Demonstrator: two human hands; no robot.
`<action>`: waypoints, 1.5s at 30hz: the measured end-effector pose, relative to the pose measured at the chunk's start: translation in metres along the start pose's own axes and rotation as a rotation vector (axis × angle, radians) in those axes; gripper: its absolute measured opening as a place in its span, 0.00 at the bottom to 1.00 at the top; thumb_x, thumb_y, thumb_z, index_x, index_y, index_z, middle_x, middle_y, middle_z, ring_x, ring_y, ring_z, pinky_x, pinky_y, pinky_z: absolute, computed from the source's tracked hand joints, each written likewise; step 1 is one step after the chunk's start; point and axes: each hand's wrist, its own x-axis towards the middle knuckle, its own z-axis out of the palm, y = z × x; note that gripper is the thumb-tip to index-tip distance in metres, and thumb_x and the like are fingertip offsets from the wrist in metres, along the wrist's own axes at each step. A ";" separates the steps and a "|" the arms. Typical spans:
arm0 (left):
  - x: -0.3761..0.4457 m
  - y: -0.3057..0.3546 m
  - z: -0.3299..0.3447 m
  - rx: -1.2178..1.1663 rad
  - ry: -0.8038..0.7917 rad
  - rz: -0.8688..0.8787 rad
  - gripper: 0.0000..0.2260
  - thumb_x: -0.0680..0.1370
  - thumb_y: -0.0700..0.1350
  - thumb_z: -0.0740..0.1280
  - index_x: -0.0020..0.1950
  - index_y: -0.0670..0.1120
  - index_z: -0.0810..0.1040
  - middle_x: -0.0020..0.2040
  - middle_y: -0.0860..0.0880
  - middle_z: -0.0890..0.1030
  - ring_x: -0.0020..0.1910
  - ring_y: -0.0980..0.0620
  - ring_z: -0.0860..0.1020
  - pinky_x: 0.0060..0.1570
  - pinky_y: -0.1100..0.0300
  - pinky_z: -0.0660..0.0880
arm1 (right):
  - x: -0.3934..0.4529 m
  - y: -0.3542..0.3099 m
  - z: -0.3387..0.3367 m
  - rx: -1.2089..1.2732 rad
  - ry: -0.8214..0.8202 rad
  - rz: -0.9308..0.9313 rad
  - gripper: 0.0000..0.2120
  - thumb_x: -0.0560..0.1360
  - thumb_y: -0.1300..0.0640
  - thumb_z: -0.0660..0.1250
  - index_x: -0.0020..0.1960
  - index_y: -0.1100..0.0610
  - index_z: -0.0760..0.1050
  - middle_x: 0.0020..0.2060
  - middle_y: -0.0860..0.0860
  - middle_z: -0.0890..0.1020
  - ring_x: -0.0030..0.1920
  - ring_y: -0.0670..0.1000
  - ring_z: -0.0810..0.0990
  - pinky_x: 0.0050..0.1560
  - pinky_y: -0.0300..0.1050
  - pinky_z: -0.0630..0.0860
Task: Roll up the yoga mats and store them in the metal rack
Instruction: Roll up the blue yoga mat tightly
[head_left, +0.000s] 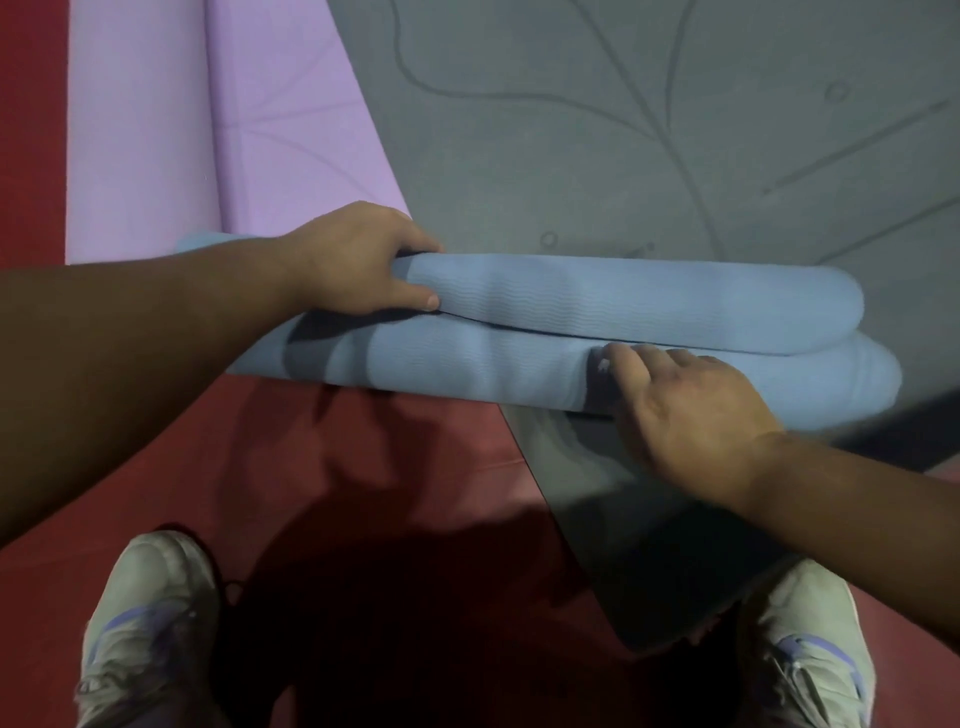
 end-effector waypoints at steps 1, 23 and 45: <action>0.000 -0.001 0.002 0.008 0.004 -0.005 0.25 0.73 0.63 0.68 0.64 0.50 0.82 0.56 0.47 0.83 0.55 0.44 0.79 0.58 0.51 0.74 | -0.003 0.001 0.003 -0.049 -0.013 -0.001 0.24 0.67 0.59 0.71 0.61 0.65 0.75 0.48 0.63 0.80 0.43 0.63 0.79 0.41 0.52 0.76; 0.017 0.040 0.055 0.313 0.061 -0.144 0.45 0.60 0.63 0.81 0.68 0.49 0.63 0.64 0.48 0.72 0.64 0.43 0.71 0.64 0.39 0.67 | 0.032 0.034 -0.003 0.039 -0.122 0.237 0.55 0.62 0.38 0.78 0.79 0.46 0.52 0.75 0.62 0.59 0.75 0.67 0.57 0.67 0.72 0.60; -0.001 0.081 0.034 0.299 0.239 -0.117 0.53 0.60 0.69 0.75 0.78 0.65 0.50 0.74 0.54 0.68 0.68 0.45 0.70 0.62 0.41 0.67 | -0.021 -0.006 -0.089 0.329 0.082 -0.092 0.19 0.71 0.44 0.68 0.55 0.54 0.78 0.48 0.55 0.80 0.49 0.60 0.78 0.47 0.55 0.76</action>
